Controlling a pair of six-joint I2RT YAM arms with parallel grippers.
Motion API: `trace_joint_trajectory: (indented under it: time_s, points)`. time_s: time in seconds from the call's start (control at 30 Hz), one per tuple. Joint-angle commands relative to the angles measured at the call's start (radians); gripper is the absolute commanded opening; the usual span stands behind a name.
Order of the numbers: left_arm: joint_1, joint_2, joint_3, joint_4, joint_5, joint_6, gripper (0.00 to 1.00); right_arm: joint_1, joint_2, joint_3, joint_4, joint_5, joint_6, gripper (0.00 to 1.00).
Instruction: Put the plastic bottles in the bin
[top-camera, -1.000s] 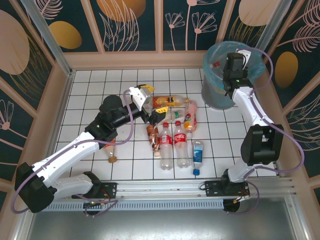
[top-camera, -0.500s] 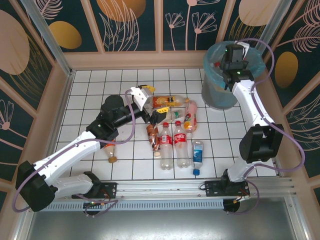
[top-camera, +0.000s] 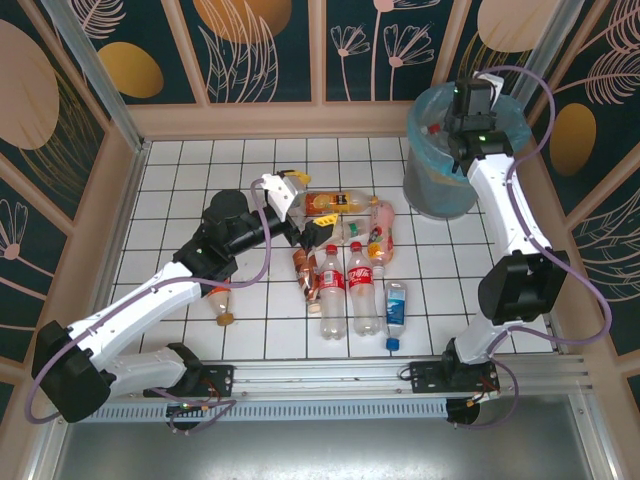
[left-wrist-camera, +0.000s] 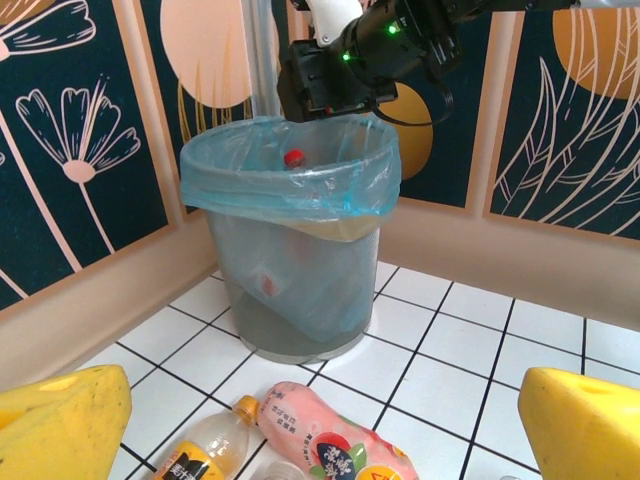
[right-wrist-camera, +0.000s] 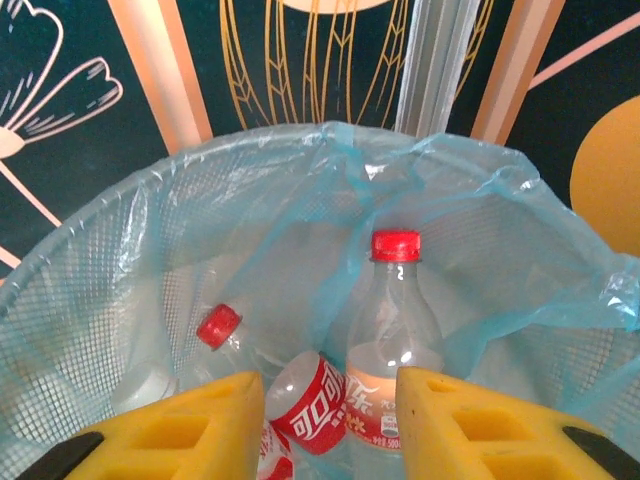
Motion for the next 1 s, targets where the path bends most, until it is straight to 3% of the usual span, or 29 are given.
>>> trace_joint_trajectory:
  time_s: [0.0, 0.17, 0.4, 0.6, 0.97]
  points:
    - [0.003, 0.012, 0.020, 0.002, -0.039, -0.025, 0.98, 0.036, -0.015, 0.002, -0.027, -0.016, 0.024, 0.40]
    - [0.003, 0.054, 0.131, -0.133, -0.180, -0.077, 0.96, 0.123, -0.097, 0.046, -0.027, 0.043, 0.033, 0.45]
    - [0.004, 0.069, 0.216, -0.336, -0.438, -0.242, 0.95, 0.355, -0.213, -0.016, 0.016, 0.086, 0.019, 0.48]
    - [0.004, -0.041, 0.078, -0.382, -0.497, -0.359, 0.94, 0.487, -0.257, -0.205, 0.074, -0.054, 0.078, 0.49]
    - [0.004, -0.129, -0.143, -0.407, -0.520, -0.420, 0.94, 0.519, -0.293, -0.524, 0.063, -0.188, 0.288, 0.46]
